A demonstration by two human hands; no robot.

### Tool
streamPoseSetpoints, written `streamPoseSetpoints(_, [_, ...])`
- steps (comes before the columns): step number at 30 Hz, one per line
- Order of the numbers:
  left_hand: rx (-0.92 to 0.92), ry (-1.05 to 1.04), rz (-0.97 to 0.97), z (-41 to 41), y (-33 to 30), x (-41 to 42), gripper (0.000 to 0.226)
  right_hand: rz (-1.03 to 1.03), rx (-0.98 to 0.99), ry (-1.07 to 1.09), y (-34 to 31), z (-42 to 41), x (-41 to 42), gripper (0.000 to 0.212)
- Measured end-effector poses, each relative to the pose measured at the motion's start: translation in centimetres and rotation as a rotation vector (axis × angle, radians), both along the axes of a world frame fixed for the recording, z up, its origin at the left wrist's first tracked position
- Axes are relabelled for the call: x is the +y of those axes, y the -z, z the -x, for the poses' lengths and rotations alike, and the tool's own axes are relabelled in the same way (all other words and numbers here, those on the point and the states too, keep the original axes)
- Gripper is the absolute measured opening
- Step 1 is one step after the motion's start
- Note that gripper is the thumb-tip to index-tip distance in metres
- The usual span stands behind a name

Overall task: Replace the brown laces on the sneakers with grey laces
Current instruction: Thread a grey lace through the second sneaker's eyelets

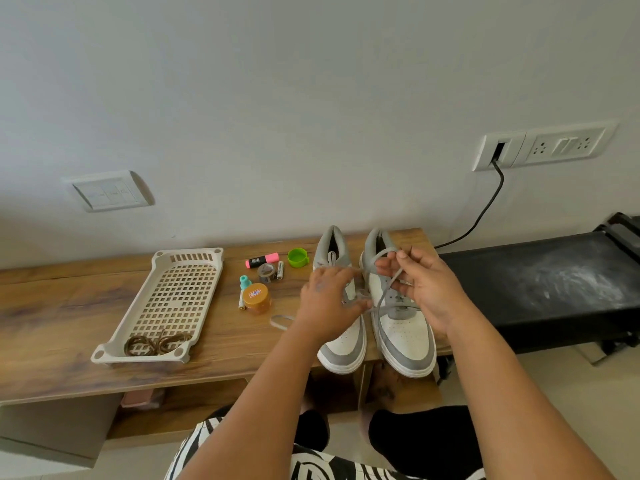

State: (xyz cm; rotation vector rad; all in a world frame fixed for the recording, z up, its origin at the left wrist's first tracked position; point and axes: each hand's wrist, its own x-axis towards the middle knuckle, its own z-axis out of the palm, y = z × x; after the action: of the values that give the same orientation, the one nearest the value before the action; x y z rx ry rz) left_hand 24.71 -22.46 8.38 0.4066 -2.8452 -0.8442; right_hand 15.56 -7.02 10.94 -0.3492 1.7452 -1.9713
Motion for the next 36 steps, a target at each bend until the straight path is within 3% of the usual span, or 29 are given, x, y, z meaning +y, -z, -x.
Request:
streamPoseSetpoints(2, [0.056, 0.050, -0.224, 0.2, 0.4, 0.6, 0.030, 0.028, -0.007, -0.010, -0.1, -0.1, 0.0, 0.020])
streamPoseSetpoints(5, [0.094, 0.022, -0.374, -0.1, 0.4, 0.4, 0.009, 0.082, -0.039, 0.064, -0.3, 0.2, 0.4, 0.020])
streamPoseSetpoints(11, [0.094, -0.048, -0.534, -0.7, -0.1, -1.5, 0.011, 0.297, -0.121, 0.373, -1.1, 1.3, 2.1, 0.020])
streamPoseSetpoints(17, [0.107, -0.104, -0.736, -0.8, -0.3, -2.3, 0.014, 0.213, -0.134, 0.645, -0.5, 2.7, 3.4, 0.020])
streamPoseSetpoints(19, [0.126, -0.141, -0.830, -0.9, -0.4, -2.6, 0.014, 0.037, -0.065, 0.594, 0.1, 3.2, 3.8, 0.019])
streamPoseSetpoints(21, [0.160, -0.159, -0.990, -0.8, -0.5, -2.7, 0.012, -0.347, 0.086, 0.411, 1.0, 3.4, 4.0, 0.016])
streamPoseSetpoints(23, [0.215, -0.173, -1.157, -0.6, -0.8, -2.4, 0.012, -0.721, 0.267, 0.151, 1.5, 2.8, 3.6, 0.032])
streamPoseSetpoints(24, [0.240, -0.187, -1.216, -0.6, -0.9, -2.2, 0.012, -0.804, 0.338, 0.047, 1.6, 2.3, 3.2, 0.045])
streamPoseSetpoints(26, [0.272, -0.216, -1.277, -0.4, -1.0, -1.6, 0.011, -0.794, 0.447, -0.127, 1.0, 1.1, 1.7, 0.062])
streamPoseSetpoints(29, [0.309, -0.218, -1.300, -0.1, -1.0, -0.9, 0.011, -0.625, 0.412, -0.380, 1.0, -1.1, -0.9, 0.055])
streamPoseSetpoints(32, [0.365, -0.236, -1.309, 0.1, -0.9, -0.7, 0.010, -0.569, 0.446, -0.388, 1.5, -2.5, -2.4, 0.019])
streamPoseSetpoints(34, [0.372, -0.266, -1.344, 0.0, -1.0, -0.8, 0.008, -0.550, 0.469, -0.341, 1.5, -2.4, -2.5, 0.016])
streamPoseSetpoints(36, [0.323, -0.315, -1.424, 0.0, -1.3, -1.1, 0.022, -0.503, 0.435, -0.302, 1.3, -1.9, -1.9, 0.018])
